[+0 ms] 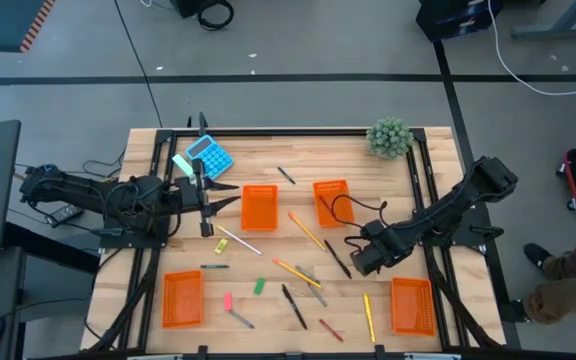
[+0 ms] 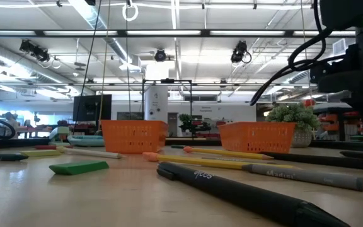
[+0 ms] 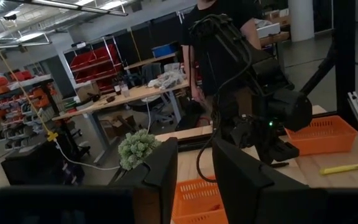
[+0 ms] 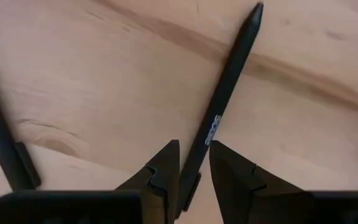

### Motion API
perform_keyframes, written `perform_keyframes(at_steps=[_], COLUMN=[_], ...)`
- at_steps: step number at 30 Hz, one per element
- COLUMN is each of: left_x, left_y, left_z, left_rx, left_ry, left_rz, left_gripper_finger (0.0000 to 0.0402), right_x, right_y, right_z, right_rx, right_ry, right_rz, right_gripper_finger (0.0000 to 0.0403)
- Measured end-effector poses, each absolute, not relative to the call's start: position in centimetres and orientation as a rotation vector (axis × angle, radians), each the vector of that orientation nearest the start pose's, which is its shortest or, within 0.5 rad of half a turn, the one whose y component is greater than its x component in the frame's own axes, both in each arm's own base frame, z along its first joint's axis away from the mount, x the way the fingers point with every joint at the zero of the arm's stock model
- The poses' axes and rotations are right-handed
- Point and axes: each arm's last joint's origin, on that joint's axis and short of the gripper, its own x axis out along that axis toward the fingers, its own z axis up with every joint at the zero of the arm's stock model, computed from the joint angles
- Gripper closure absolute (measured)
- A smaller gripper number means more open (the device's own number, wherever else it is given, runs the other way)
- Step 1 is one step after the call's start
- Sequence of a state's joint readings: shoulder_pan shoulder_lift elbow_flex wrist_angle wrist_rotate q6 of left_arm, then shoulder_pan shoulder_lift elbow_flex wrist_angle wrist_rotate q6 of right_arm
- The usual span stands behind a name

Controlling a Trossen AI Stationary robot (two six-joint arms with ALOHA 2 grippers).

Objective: Sort crayons/erasers/pens/pencils in bins
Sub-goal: Put the top right black pen into the bottom right orange bin

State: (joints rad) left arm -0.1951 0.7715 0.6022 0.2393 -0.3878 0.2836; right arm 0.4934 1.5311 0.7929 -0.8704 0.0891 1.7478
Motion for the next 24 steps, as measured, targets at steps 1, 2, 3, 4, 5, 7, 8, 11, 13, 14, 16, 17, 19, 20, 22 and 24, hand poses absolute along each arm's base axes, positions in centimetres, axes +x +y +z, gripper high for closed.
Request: perform_keyframes(at_steps=[1,2,3,4,5,7,8,11,13,14,16,17,19,20,22,24], left_x=[17.5,17.5,17.5,17.5,17.5,17.4,17.4,17.4,17.4,17.4,17.4,17.4,17.4,17.4,17.4,17.4], left_y=[-2.4,-2.3,-2.3,-2.3,-2.3,-2.3,-2.3,-2.3,-2.3,-2.3,-2.3,-2.3,-2.4,-2.5,-2.7,-2.8], left_z=[31.2,31.2,31.2,31.2,31.2,31.3,31.3,31.2,31.2,31.2,31.2,31.2,31.2,31.2,31.2,31.2], left_rx=[0.263,0.263,0.263,0.262,0.262,0.262,0.262,0.263,0.263,0.263,0.268,0.271,0.274,0.275,0.282,0.293], left_ry=[-0.039,-0.039,-0.039,-0.039,-0.04,-0.041,-0.041,-0.039,-0.039,-0.039,-0.039,-0.038,-0.035,-0.035,-0.036,-0.036], left_rz=[0.201,0.201,0.201,0.201,0.201,0.201,0.201,0.201,0.201,0.201,0.201,0.2,0.194,0.19,0.181,0.175], left_gripper_finger=[0.0291,0.0291,0.029,0.0289,0.0288,0.0288,0.0288,0.0291,0.0291,0.0291,0.029,0.0289,0.0288,0.0288,0.0288,0.029], right_x=[20.2,20.2,20.2,20.2,20.2,20.2,20.2,20.2,20.2,20.2,20.2,20.2,20.2,20.2,20.0,19.5], right_y=[10.6,10.6,10.7,10.7,10.7,10.7,10.7,10.7,10.7,10.7,10.8,10.8,10.8,10.8,10.6,10.4], right_z=[15.0,15.0,15.0,15.0,15.0,15.0,15.0,15.0,15.0,15.0,15.0,15.0,15.0,15.0,14.6,13.9], right_rx=[0.915,0.928,0.943,0.958,0.965,0.968,0.969,0.967,0.967,0.967,0.974,0.976,0.978,0.978,0.977,0.977], right_ry=[1.278,1.28,1.283,1.286,1.287,1.286,1.286,1.287,1.287,1.288,1.301,1.304,1.304,1.302,1.303,1.309], right_rz=[-1.022,-1.023,-1.026,-1.031,-1.032,-1.034,-1.034,-1.034,-1.034,-1.034,-1.031,-1.03,-1.032,-1.032,-1.035,-1.042], right_gripper_finger=[0.0308,0.0308,0.0308,0.0308,0.0308,0.0308,0.0308,0.0308,0.0308,0.0308,0.0308,0.0308,0.0309,0.0309,0.0309,0.0309])
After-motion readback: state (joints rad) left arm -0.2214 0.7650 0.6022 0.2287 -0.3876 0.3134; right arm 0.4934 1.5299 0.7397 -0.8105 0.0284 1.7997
